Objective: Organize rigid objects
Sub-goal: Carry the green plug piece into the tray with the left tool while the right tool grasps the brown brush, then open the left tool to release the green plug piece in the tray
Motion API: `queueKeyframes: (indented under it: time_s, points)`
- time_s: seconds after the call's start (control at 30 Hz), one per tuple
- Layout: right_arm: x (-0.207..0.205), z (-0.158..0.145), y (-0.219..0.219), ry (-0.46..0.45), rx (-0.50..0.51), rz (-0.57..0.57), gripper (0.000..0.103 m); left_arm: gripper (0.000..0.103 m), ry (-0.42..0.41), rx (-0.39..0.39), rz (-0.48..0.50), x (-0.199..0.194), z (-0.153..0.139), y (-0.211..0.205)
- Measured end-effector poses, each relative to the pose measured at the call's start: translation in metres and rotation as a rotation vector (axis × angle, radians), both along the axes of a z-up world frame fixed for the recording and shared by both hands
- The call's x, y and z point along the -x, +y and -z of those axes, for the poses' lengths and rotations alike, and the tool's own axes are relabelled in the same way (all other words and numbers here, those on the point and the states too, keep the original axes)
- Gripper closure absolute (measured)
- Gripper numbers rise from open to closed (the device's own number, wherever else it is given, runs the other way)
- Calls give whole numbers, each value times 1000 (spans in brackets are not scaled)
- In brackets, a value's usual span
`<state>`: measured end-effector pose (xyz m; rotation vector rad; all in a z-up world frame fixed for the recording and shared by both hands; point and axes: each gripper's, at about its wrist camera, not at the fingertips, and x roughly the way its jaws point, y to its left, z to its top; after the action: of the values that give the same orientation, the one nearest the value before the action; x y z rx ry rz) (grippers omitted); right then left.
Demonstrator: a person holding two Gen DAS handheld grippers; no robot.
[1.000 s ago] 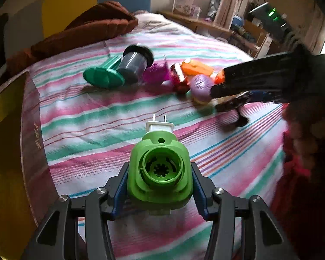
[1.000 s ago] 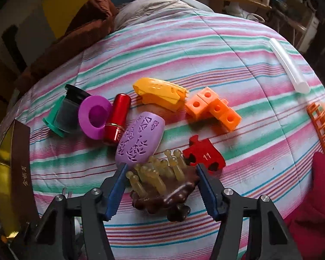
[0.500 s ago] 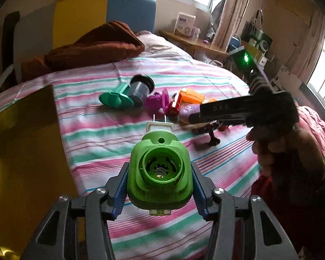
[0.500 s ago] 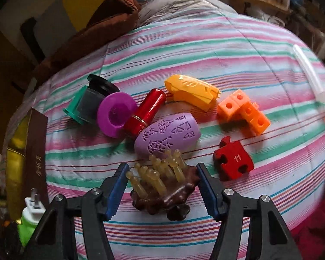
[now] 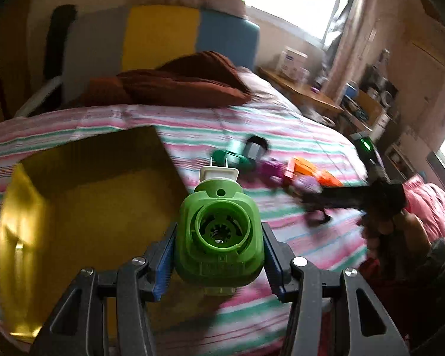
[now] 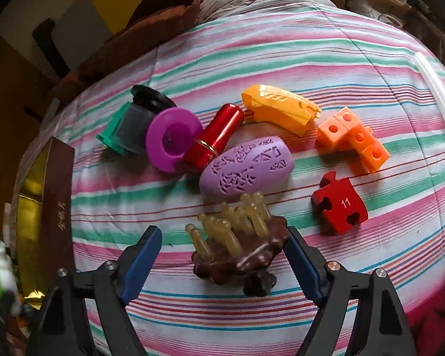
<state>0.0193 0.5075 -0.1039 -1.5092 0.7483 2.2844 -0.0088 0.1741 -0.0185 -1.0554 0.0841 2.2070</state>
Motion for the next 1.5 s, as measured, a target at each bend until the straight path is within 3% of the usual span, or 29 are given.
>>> queueKeyframes:
  time_s: [0.07,0.1,0.17,0.47,0.97,1.2,1.33,1.5]
  points:
    - [1,5,-2,-43,-33,-1,28,50,-6,0,-62,16,-3,-27]
    - [2,7,-4,-65,-56,-8,44,50,-11,-1,-94,24,-3,-39]
    - [4,7,-7,-77,-93,-20,56,50,-19,10,-168,43,-1,-66]
    - [7,7,-13,-95,-140,-48,56,50,-85,53,-359,122,23,-145]
    - [12,4,-27,-102,-201,-102,56,49,-117,202,-424,212,63,-131]
    - [11,1,-27,-107,-218,-125,56,46,-14,221,-440,192,38,-134]
    - [15,1,-32,-104,-228,-125,57,46,75,231,-467,154,19,-139]
    - [13,-5,-49,-69,-195,-186,57,46,94,201,-465,104,10,-143]
